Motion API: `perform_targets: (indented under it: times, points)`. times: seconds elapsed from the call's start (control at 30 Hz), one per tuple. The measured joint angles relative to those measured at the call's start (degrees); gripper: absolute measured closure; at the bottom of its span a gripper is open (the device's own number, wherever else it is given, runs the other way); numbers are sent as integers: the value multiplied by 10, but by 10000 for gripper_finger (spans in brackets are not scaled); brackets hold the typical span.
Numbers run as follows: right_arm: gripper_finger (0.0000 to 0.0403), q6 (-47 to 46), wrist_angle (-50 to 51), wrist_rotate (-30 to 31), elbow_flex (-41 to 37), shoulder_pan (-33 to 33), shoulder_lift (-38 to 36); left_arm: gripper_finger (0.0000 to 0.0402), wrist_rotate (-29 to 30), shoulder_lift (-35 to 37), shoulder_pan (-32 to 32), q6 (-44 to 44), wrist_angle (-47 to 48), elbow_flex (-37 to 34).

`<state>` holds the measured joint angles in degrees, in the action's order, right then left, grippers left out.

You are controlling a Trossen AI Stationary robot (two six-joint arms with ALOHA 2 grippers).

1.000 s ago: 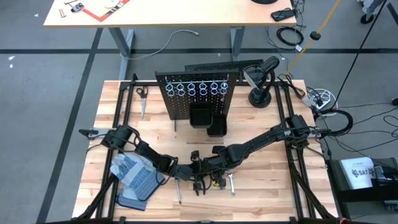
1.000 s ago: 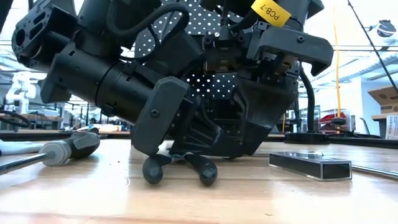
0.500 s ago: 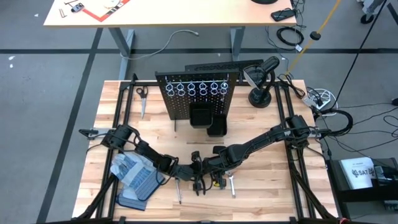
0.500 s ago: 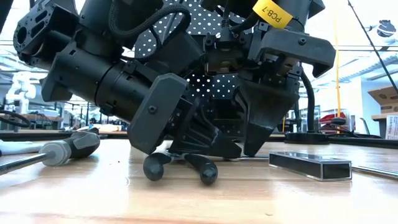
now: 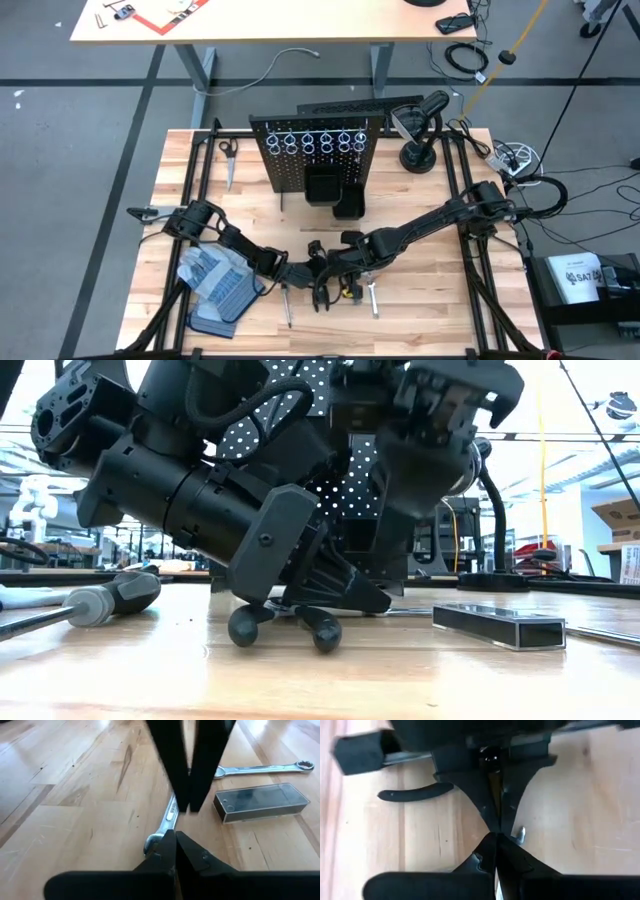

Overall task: Hang tools onto peg board
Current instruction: Hang the right silver wrench on the black pegboard

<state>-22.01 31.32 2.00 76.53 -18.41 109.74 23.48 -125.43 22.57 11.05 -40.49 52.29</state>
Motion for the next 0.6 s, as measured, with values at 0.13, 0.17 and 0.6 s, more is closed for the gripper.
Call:
perform_targets:
  times: [0.13,0.17,0.6]
  points:
    - [367,-20,39,-1,0,-6,-12,399,1,0,0,2,-1,0]
    - [356,-29,54,-1,0,-8,-12,400,1,0,0,3,-1,0]
    - [253,-107,160,11,-29,-38,-7,400,-10,1,-8,55,5,0]
